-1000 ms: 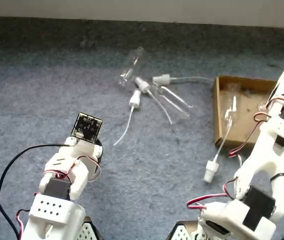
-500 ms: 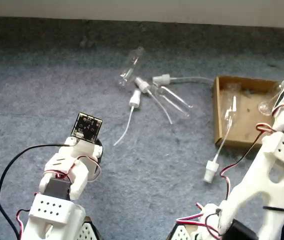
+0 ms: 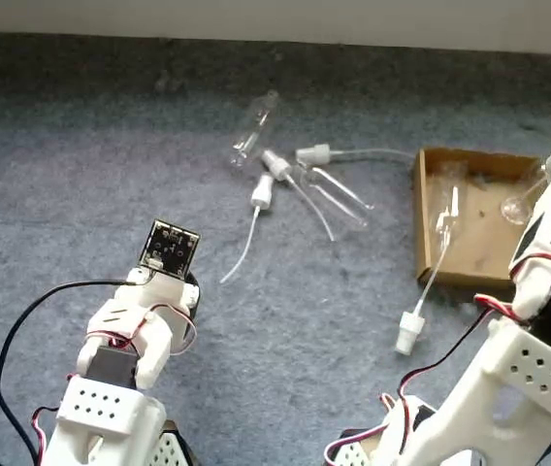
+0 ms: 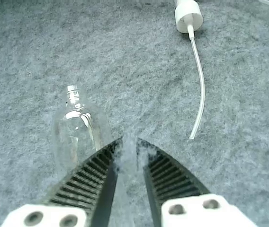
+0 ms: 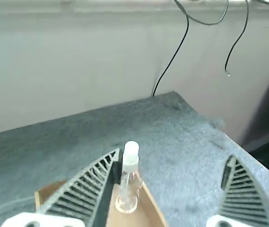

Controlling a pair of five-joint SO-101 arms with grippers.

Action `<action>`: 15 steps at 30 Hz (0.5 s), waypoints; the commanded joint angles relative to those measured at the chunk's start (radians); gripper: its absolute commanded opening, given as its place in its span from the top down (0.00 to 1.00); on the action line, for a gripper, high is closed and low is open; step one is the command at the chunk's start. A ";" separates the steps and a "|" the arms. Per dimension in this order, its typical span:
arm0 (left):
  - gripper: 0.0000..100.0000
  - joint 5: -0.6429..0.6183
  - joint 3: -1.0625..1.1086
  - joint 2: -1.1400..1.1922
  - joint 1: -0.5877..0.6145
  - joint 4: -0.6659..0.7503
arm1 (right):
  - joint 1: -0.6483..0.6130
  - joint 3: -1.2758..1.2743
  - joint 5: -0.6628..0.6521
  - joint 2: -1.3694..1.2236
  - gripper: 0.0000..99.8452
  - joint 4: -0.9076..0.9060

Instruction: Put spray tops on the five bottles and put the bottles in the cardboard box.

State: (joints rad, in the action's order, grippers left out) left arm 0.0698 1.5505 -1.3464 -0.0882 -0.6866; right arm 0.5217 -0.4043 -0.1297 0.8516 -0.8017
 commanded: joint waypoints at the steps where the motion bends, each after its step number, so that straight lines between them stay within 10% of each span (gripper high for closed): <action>1: 0.99 0.009 -0.012 -0.013 0.007 0.020 | 0.002 -0.035 0.009 0.067 0.70 -0.101; 15: 0.99 0.009 0.005 -0.013 0.007 0.021 | -0.246 -0.535 0.011 0.493 0.70 -0.157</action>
State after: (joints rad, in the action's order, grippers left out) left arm 0.0698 1.5627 -1.3464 -0.0882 -0.6866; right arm 0.3452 -0.8861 -0.1297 1.2428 -0.9551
